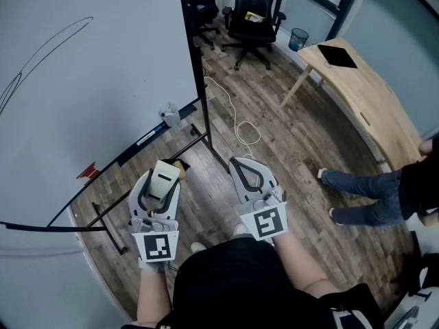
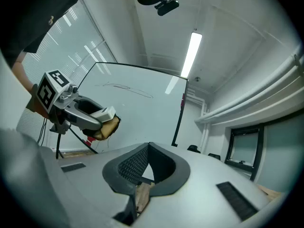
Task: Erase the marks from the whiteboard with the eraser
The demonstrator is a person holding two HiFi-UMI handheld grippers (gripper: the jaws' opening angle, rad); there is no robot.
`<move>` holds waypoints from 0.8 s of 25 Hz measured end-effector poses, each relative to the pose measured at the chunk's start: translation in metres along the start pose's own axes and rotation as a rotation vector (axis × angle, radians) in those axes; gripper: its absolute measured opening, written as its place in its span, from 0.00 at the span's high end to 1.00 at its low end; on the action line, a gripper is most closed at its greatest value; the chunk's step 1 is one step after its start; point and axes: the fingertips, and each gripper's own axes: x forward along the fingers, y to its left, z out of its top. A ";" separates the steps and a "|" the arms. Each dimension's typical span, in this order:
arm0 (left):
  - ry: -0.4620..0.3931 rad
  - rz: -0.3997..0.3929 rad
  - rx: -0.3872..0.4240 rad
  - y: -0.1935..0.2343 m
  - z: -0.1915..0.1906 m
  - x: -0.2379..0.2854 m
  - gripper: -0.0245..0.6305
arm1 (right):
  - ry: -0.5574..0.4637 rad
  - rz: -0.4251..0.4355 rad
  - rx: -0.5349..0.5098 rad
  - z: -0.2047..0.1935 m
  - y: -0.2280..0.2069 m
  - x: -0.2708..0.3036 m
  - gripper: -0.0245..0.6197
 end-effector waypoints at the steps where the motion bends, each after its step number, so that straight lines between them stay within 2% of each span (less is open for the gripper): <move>1: -0.004 0.002 -0.001 -0.002 0.002 0.002 0.56 | -0.004 0.004 -0.001 -0.001 -0.002 -0.001 0.92; 7: 0.016 0.018 -0.005 -0.025 0.014 0.026 0.56 | -0.005 0.064 0.005 -0.019 -0.022 -0.008 0.92; 12: 0.048 0.045 -0.010 -0.039 0.020 0.048 0.56 | -0.006 0.131 0.051 -0.037 -0.044 -0.011 0.92; 20: 0.089 0.074 -0.029 -0.020 -0.003 0.090 0.56 | -0.010 0.150 0.043 -0.052 -0.069 0.037 0.92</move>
